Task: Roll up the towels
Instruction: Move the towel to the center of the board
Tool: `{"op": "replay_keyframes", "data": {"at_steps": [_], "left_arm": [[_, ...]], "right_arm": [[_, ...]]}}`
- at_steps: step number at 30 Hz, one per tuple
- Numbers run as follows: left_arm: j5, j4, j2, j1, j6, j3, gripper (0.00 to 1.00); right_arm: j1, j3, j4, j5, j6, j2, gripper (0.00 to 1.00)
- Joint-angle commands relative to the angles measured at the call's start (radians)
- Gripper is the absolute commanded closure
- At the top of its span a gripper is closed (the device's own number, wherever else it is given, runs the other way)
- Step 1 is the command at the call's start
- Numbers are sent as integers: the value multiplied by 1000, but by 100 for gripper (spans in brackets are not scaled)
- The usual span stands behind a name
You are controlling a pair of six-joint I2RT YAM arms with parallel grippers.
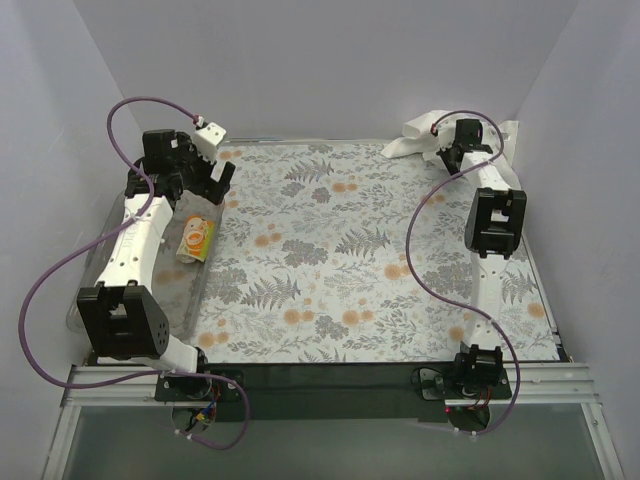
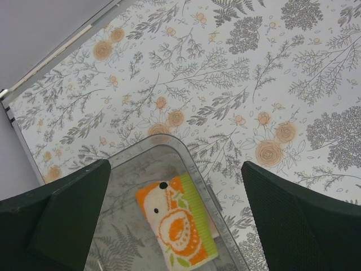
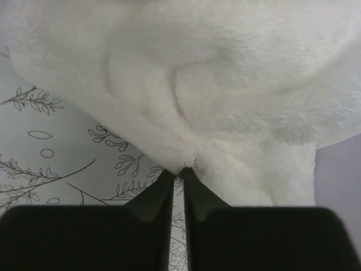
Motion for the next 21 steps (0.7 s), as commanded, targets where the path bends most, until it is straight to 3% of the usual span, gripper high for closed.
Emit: {"op": "replay_keyframes", "data": {"at_steps": [1,4,8,9,13,17,21], "left_arm": [[0,-25,-18,-5,13,41,2],[46,-48,1,-5,7,50,2],[44,-48,-1,-64,21,4,2],[41,-34,-2,-74,16,-10,2],[58,3,10,-110,-8,-45,2],[75,21,50,-158,-11,-36,2],[106,-8,119,-195,15,-5,2]], "right_arm": [[4,8,-51,-69,-48,15,97],[7,-6,-197,-236,-58,-41,99],[30,-261,-276,-457,-123,-271,99],[51,-390,-292,-524,-141,-376,99],[147,-631,-502,-653,-267,-590,99],[287,-907,-674,-677,-406,-782,99],[378,-1223,-761,-565,-545,-1038,99]]}}
